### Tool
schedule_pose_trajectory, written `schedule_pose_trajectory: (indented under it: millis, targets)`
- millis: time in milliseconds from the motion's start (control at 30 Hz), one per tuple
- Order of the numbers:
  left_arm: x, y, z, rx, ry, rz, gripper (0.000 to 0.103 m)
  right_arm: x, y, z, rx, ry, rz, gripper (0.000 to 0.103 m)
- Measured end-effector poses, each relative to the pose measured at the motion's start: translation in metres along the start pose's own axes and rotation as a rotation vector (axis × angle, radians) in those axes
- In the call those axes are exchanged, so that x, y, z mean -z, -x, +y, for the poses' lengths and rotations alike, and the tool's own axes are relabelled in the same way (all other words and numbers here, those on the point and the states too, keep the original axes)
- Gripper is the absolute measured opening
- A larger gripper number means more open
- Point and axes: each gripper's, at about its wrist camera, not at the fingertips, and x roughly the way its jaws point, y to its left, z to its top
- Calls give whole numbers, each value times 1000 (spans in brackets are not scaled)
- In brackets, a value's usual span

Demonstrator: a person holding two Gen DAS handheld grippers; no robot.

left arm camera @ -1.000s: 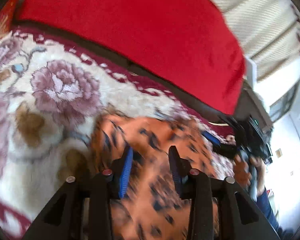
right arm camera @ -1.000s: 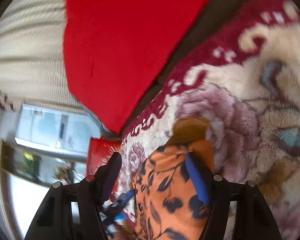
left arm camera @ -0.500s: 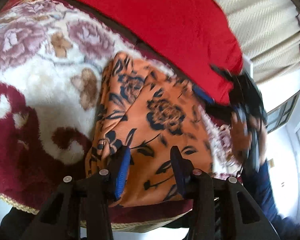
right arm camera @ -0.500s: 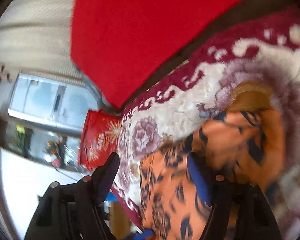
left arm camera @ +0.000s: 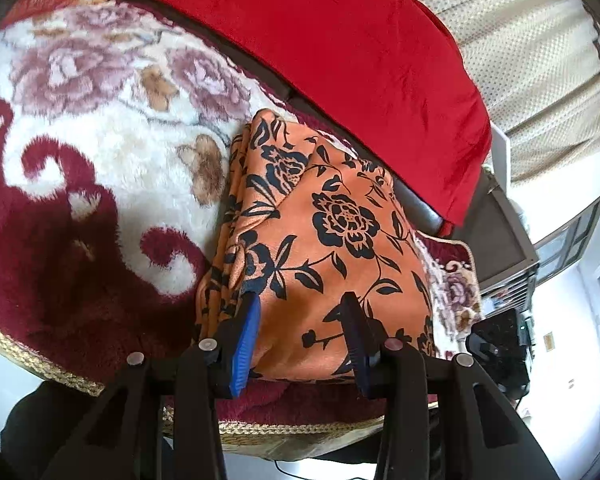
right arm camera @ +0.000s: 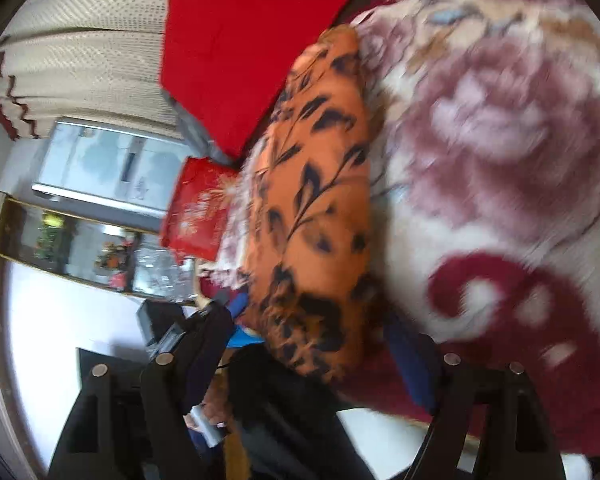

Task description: Fold small clothes

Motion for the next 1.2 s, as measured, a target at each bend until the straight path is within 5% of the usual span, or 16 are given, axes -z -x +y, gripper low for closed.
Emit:
schedule_pose_trajectory:
  millis: [100,133,233,300,433,567,1033,1200]
  targets:
    - [4,1,-8,-37,-20,-12,41,3,-16,-3,43,22,-13,75]
    - [5,4,-11,-55,-30,-20,41,4,-22,-10,72,-3,-5,51]
    - [7,7,-18,-104,-52,-37,43,9,-23,-16,91,-10,-19,39]
    - [8,9,-20,-142,-64,-44,43,12,-20,-11,122,12,-30,39]
    - [10,9,-27,-210,-108,-50,45,8,-14,3,155,34,-58,78]
    - [10,10,-34,-280,-151,-67,55,1,-4,22,177,66,-91,79]
    - [9,14,-28,-336,-159,-83,59,-17,-7,30,181,54,-147,79]
    - [8,9,-18,-319,-131,-64,61,-26,-27,25,274,89,-119,78]
